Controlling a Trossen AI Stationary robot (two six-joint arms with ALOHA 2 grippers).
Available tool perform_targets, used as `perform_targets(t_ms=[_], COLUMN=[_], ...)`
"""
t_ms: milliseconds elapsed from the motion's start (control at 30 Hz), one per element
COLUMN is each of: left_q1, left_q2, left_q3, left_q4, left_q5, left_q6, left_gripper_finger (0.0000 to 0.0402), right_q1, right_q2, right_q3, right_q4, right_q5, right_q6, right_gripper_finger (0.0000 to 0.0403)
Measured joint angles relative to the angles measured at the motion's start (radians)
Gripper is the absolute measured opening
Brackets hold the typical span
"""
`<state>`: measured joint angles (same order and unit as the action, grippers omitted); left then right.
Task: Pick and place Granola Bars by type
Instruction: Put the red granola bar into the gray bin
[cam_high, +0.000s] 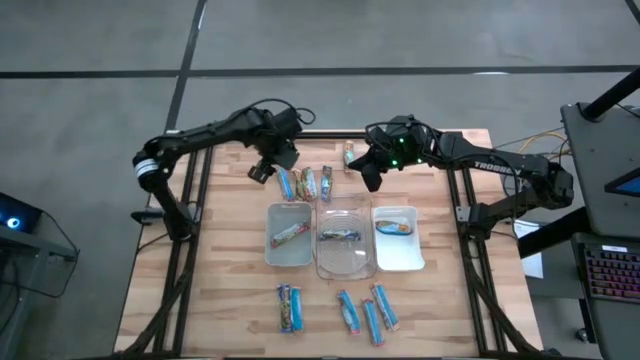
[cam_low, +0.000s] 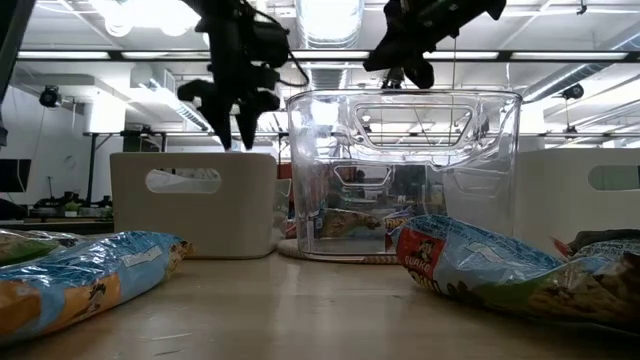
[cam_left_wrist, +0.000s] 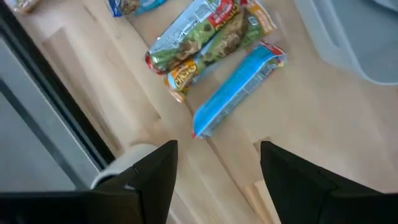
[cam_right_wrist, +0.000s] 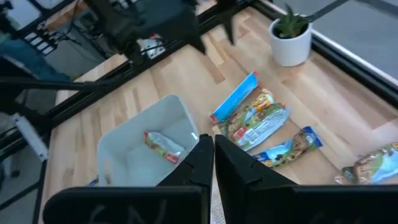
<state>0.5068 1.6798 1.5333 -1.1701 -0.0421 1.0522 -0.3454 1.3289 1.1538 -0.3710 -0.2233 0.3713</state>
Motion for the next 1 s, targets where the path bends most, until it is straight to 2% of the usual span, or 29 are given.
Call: perform_targets(t_ms=[200, 333, 667, 733, 833, 900, 1000], left_q1=[-0.001, -0.002, -0.002, -0.003, -0.004, -0.004, -0.003], left_q2=[0.068, 0.087, 0.078, 0.071, 0.07, 0.07, 0.07], left_q3=[0.0, 0.0, 0.0, 0.0, 0.0, 0.0, 0.0], left_q4=[0.028, 0.027, 0.033, 0.033, 0.033, 0.033, 0.025], left_q5=[-0.002, -0.002, -0.003, -0.003, -0.012, -0.026, -0.032], left_q6=[0.023, -0.016, -0.283, -0.39, -0.668, -0.915, -1.371], left_gripper_finger=[0.021, 0.021, 0.021, 0.021, 0.021, 0.021, 0.021], right_q1=[0.0, -0.002, -0.003, -0.003, -0.002, -0.002, -0.002], right_q2=[0.0, 0.0, 0.0, 0.0, 0.0, 0.0, 0.0], right_q3=[0.0, 0.0, 0.0, 0.0, 0.0, 0.0, 0.0], right_q4=[0.0, 0.0, 0.0, 0.0, 0.0, 0.0, 0.0], right_q5=[-0.06, -0.071, -0.074, -0.074, -0.074, -0.074, -0.074], right_q6=[-0.034, -0.04, -0.092, -0.094, -0.095, -0.095, -0.095], right_gripper_finger=[0.0008, 0.0008, 0.0008, 0.0008, 0.0008, 0.0008, 0.0008])
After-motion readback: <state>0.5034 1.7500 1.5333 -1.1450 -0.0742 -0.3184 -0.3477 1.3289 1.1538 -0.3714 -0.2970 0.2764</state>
